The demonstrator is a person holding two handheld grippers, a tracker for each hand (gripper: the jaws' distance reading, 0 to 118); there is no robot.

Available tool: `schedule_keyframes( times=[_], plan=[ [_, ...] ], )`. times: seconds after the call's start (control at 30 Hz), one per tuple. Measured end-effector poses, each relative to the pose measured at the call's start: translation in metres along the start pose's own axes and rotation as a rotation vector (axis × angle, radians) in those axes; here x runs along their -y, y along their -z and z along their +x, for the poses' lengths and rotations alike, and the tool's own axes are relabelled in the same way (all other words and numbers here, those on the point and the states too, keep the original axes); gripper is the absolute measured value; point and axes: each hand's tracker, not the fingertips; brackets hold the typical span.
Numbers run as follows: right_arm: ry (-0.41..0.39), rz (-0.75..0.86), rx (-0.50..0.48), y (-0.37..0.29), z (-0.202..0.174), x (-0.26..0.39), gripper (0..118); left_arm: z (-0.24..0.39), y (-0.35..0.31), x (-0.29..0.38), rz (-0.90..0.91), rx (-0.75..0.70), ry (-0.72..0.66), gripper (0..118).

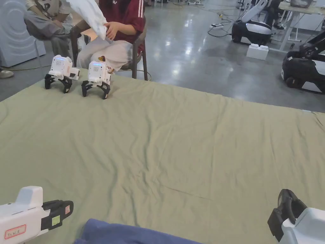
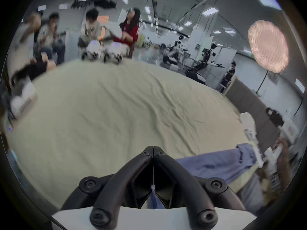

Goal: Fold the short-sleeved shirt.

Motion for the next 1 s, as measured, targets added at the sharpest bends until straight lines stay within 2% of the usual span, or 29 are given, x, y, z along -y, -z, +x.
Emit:
schedule_keyframes(
  times=[0.03,0.07,0.13,0.2,0.33,0.37,0.4,0.5,0.57,0.63,0.67,0.73,0.77,0.83,0.9,1.0],
  plan=[
    [-0.002,-0.007,-0.002,0.001,-0.001,0.001,1,-0.008,0.006,0.002,-0.03,0.044,-0.06,5],
    [-0.006,-0.015,-0.005,0.001,-0.001,0.003,1,-0.017,0.012,0.003,-0.072,0.082,-0.118,15],
    [-0.01,-0.025,-0.007,0.002,-0.001,0.005,1,-0.024,0.022,0.01,-0.139,0.134,-0.194,50],
    [-0.014,-0.037,-0.006,0.002,-0.001,0.006,1,-0.031,0.036,0.017,-0.221,0.194,-0.233,73],
    [-0.017,-0.067,-0.012,0.002,0.001,0.01,1,-0.04,0.06,0.038,-0.374,0.265,-0.329,78],
    [-0.016,-0.075,-0.014,0.003,0.001,0.011,1,-0.04,0.06,0.041,-0.317,0.296,-0.341,78],
    [-0.016,-0.081,-0.013,0.003,0.001,0.012,1,-0.043,0.055,0.042,-0.27,0.322,-0.361,78],
    [-0.019,-0.092,-0.01,0.002,0.001,0.015,1,-0.044,0.065,0.049,-0.292,0.416,-0.507,78],
    [-0.018,-0.103,-0.013,0.003,0.001,0.017,1,-0.038,0.07,0.054,-0.31,0.476,-0.528,76],
    [-0.013,-0.112,-0.017,0.004,0.0,0.019,1,-0.03,0.075,0.057,-0.308,0.476,-0.514,74],
    [-0.012,-0.115,-0.019,0.004,0.0,0.019,1,-0.028,0.078,0.057,-0.314,0.473,-0.511,66],
    [-0.01,-0.119,-0.022,0.005,-0.001,0.02,1,-0.02,0.084,0.059,-0.359,0.413,-0.471,29],
    [-0.01,-0.12,-0.025,0.005,-0.001,0.02,1,-0.016,0.086,0.061,-0.373,0.372,-0.438,15],
    [-0.013,-0.121,-0.026,0.006,-0.001,0.02,1,-0.021,0.084,0.06,-0.336,0.403,-0.458,8],
    [-0.015,-0.119,-0.028,0.006,0.0,0.019,1,-0.02,0.079,0.056,-0.335,0.393,-0.476,6],
    [-0.016,-0.116,-0.027,0.006,0.002,0.017,1,-0.014,0.066,0.048,-0.306,0.371,-0.385,5]
  ],
)
